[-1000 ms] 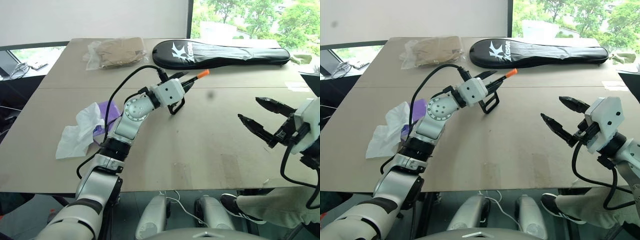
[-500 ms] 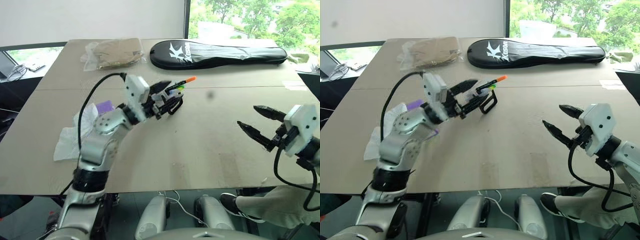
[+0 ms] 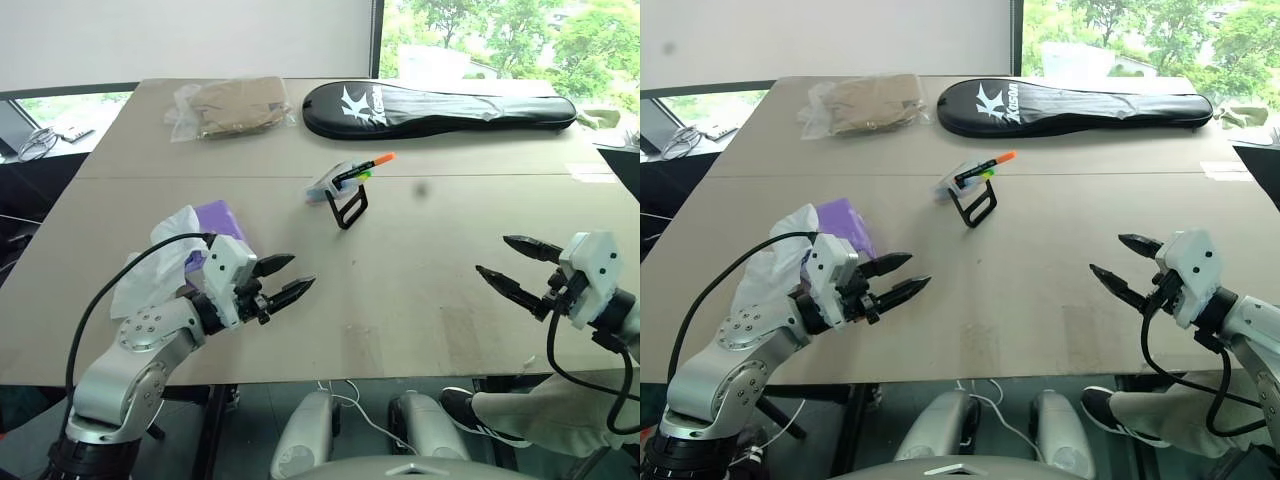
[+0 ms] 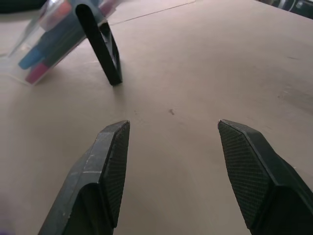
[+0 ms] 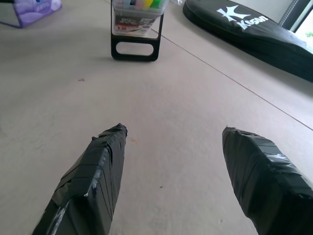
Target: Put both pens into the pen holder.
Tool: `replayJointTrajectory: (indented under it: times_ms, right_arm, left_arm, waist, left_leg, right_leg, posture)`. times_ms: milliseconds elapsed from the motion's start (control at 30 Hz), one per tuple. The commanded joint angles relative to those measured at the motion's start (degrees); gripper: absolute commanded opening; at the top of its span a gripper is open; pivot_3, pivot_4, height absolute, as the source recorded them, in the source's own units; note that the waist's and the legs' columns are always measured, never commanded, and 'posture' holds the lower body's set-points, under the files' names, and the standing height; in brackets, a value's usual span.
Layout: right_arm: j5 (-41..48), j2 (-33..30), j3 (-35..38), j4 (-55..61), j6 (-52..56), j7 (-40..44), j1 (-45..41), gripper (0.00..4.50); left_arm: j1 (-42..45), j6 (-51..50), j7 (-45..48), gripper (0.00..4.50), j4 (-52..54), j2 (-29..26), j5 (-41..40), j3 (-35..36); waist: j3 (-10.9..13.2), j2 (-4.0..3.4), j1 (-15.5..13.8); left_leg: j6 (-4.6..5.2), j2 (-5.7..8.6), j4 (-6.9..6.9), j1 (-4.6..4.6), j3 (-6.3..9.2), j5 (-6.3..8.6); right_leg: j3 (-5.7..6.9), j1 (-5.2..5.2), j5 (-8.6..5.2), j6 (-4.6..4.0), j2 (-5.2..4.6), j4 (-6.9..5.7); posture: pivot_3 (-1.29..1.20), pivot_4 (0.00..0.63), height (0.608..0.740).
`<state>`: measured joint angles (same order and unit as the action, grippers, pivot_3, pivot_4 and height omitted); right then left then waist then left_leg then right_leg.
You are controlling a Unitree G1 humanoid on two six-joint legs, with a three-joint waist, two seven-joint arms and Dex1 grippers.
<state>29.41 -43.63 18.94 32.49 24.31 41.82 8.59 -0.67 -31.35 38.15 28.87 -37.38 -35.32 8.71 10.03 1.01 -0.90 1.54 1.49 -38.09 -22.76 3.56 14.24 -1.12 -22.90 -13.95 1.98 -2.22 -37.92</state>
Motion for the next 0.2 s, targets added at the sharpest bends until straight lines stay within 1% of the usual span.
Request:
replayJointTrajectory:
  times_ms: [33, 200]
  right_arm:
    - [-0.07, 0.57, 0.15, 1.19, -1.21, -0.29, -1.14, 3.35]
    - [-1.61, 0.38, 0.61, 1.73, -2.43, 0.91, 1.68, 3.35]
  left_arm:
    - [1.25, -0.92, -0.01, 2.94, 3.7, -0.61, -0.86, -0.27]
    - [-3.21, -3.21, 2.59, 2.94, 4.96, -3.1, -2.56, 0.93]
  waist:
    - [0.0, 0.0, 0.01]
    - [0.0, -0.03, 0.31]
  left_leg:
    - [0.0, 0.0, 0.0, 0.0, 0.01, 0.0]
    - [-0.01, 0.0, 0.16, 0.0, -0.14, 0.01]
  right_leg:
    - [0.01, 0.01, 0.0, 0.01, 0.0, 0.0]
    - [-0.16, -0.1, 0.05, 0.09, 0.01, 0.04]
  posture:
    - [0.0, 0.15, 0.74]
    - [0.0, 0.15, 0.74]
